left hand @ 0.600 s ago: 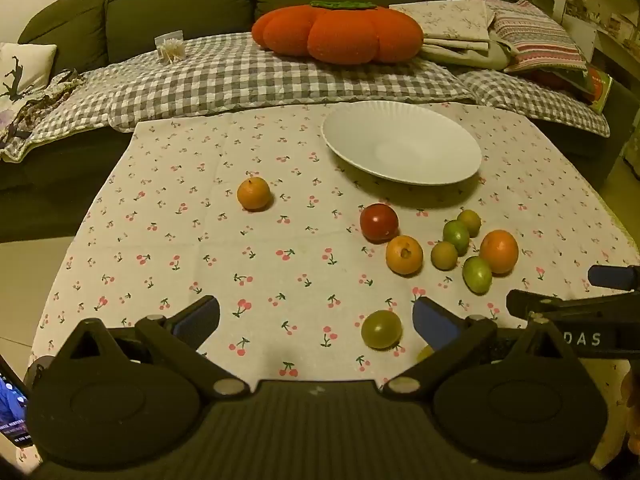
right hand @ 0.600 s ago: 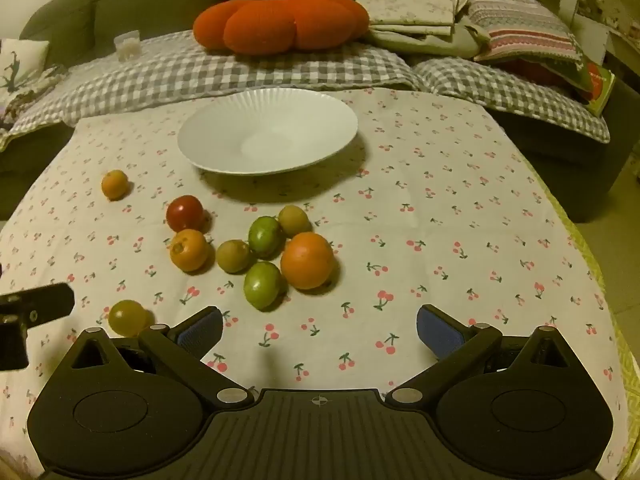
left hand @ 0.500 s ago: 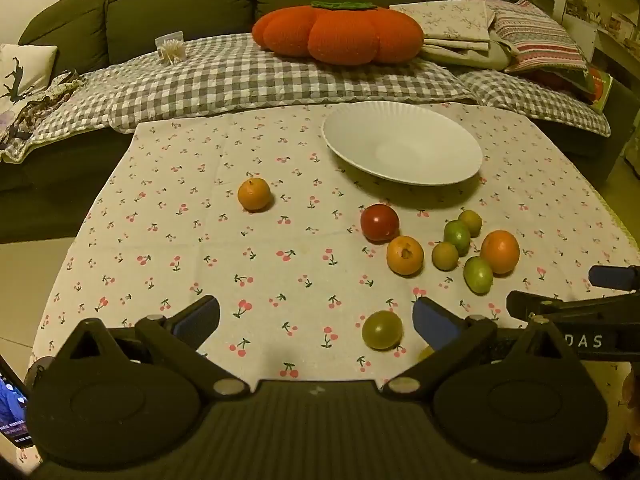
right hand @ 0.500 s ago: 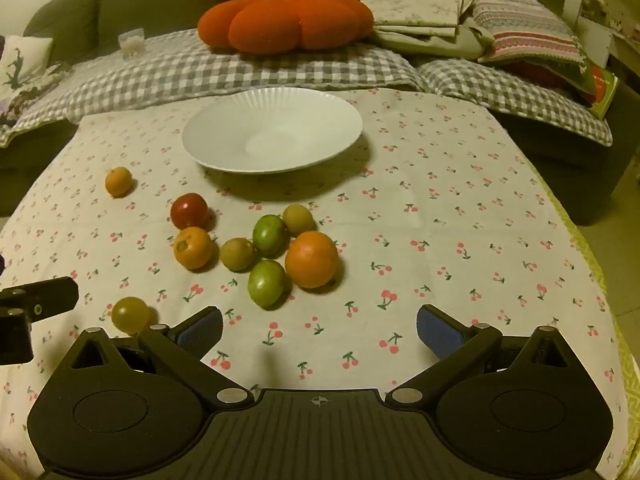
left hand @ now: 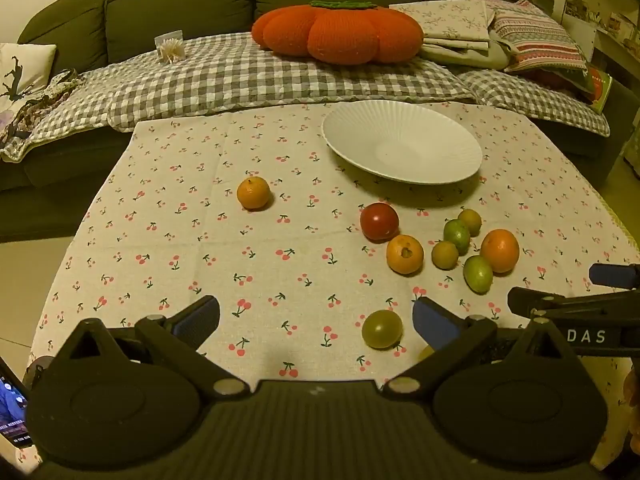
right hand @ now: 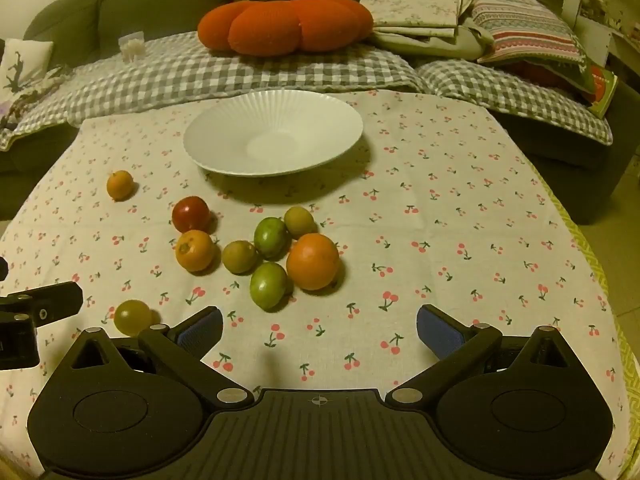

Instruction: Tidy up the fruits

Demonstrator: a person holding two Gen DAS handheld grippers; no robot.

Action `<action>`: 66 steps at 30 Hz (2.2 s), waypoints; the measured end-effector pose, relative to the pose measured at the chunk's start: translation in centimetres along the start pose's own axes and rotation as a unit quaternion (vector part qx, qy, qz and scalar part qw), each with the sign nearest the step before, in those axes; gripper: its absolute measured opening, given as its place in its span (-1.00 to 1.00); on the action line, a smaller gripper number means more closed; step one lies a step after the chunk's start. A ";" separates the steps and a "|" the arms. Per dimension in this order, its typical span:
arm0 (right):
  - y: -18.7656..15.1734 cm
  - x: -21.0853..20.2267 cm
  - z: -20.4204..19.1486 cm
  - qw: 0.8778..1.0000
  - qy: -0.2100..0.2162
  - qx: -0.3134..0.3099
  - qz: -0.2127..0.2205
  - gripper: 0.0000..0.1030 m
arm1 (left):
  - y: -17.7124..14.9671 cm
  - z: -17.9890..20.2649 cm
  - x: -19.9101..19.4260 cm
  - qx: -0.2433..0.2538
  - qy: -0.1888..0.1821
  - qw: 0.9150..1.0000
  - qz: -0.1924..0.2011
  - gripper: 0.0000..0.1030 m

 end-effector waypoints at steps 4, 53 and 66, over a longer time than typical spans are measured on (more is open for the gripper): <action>0.0 0.0 0.0 1.000 0.000 -0.001 0.000 1.00 | -0.1 0.0 0.0 0.000 0.000 1.000 0.000 0.98; 0.3 -0.1 0.4 1.000 -0.002 -0.001 0.001 1.00 | -0.3 0.0 0.0 0.000 0.000 1.000 -0.002 0.98; 0.2 -0.1 0.5 1.000 -0.002 0.001 0.001 1.00 | -0.2 0.0 0.1 0.000 -0.001 1.000 -0.002 0.98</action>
Point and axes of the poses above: each gripper's, at about its wrist camera, not at the fingertips, and x roughly the way its jaws point, z to its right, y to its top, the point moved 10 cm from there along x, roughly the way its jaws point, and after that the axes turned 3 degrees about -z, right-handed, at the moved point
